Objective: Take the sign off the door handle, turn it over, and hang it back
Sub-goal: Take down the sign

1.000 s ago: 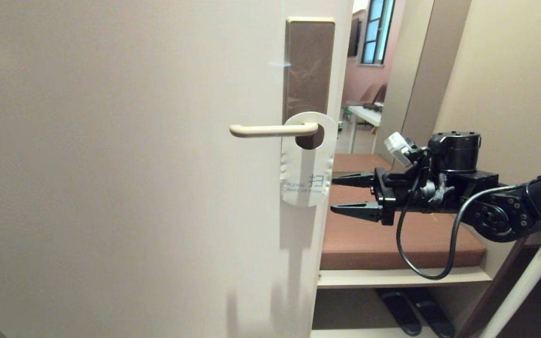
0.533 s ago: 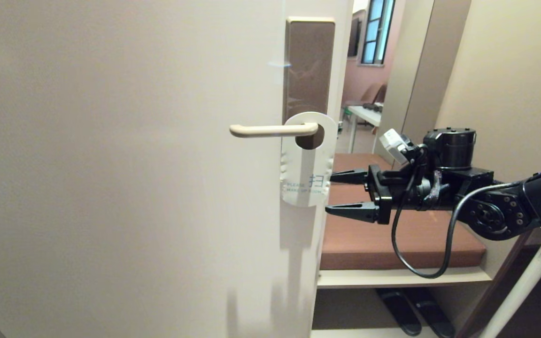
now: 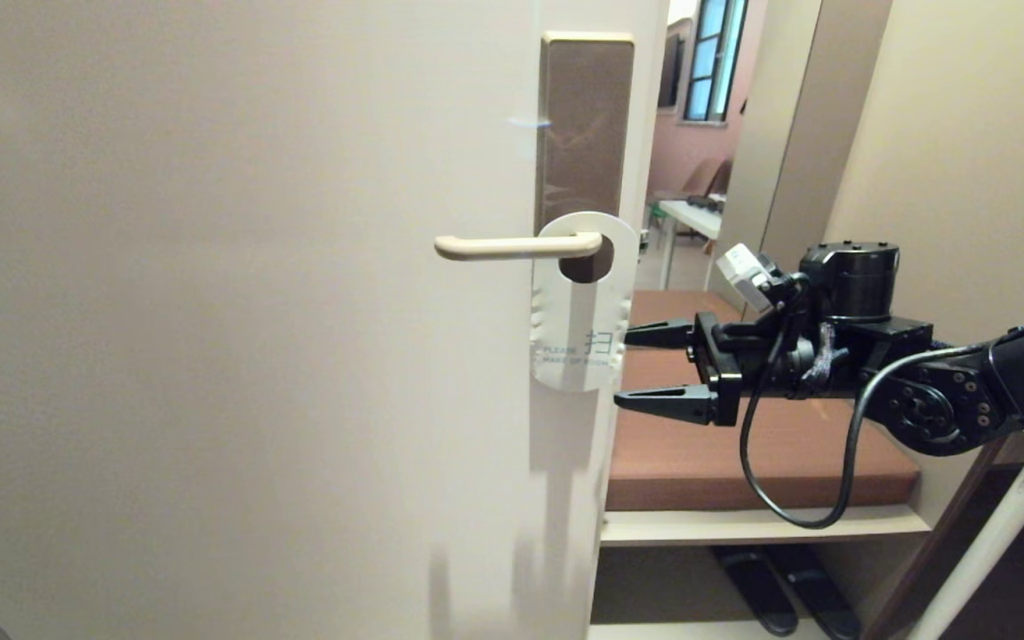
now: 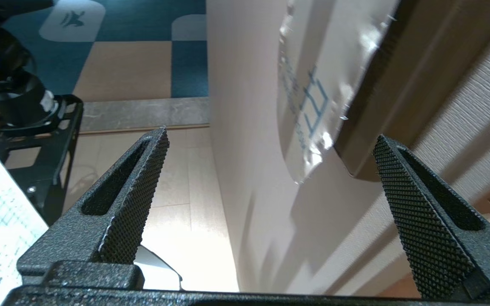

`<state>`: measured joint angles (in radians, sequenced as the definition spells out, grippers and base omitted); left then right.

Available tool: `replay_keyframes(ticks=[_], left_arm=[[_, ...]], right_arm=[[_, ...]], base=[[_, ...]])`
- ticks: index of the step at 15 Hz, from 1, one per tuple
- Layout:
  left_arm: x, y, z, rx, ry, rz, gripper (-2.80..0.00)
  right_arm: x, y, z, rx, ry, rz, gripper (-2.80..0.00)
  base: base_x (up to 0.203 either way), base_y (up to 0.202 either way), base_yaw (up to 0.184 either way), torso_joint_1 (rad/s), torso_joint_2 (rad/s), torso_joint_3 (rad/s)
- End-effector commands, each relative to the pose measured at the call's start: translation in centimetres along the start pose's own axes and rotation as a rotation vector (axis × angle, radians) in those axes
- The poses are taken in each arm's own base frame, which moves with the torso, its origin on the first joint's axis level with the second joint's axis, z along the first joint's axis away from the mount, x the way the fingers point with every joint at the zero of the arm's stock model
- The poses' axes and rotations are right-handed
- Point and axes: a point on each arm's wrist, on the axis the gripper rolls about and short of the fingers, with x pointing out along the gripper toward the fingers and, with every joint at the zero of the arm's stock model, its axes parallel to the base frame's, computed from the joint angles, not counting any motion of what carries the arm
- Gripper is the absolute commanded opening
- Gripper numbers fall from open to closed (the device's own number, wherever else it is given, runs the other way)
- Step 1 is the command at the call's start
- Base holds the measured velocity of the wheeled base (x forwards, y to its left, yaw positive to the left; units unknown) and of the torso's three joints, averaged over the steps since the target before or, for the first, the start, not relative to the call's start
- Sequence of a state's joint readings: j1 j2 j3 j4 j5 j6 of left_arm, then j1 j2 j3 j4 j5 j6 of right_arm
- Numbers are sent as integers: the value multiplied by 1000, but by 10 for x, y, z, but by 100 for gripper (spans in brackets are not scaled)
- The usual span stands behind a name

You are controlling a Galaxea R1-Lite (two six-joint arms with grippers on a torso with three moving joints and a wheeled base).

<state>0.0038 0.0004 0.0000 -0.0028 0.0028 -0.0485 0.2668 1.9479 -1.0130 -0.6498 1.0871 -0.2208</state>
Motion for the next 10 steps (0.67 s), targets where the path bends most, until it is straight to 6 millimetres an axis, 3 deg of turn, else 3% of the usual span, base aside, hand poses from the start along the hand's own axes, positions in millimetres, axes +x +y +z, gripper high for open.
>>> replay_keyframes(ticks=[1,10], left_arm=[[0,0,0,-1,-1,1,-280],[0,0,0,-1,-1,1,-280]], right_arm=[[3,3,4,-16,-9,20,0],[5,9,9,-28,-16,45,0]], base=[[0,0,0,0,0,0],[0,0,0,0,0,0]])
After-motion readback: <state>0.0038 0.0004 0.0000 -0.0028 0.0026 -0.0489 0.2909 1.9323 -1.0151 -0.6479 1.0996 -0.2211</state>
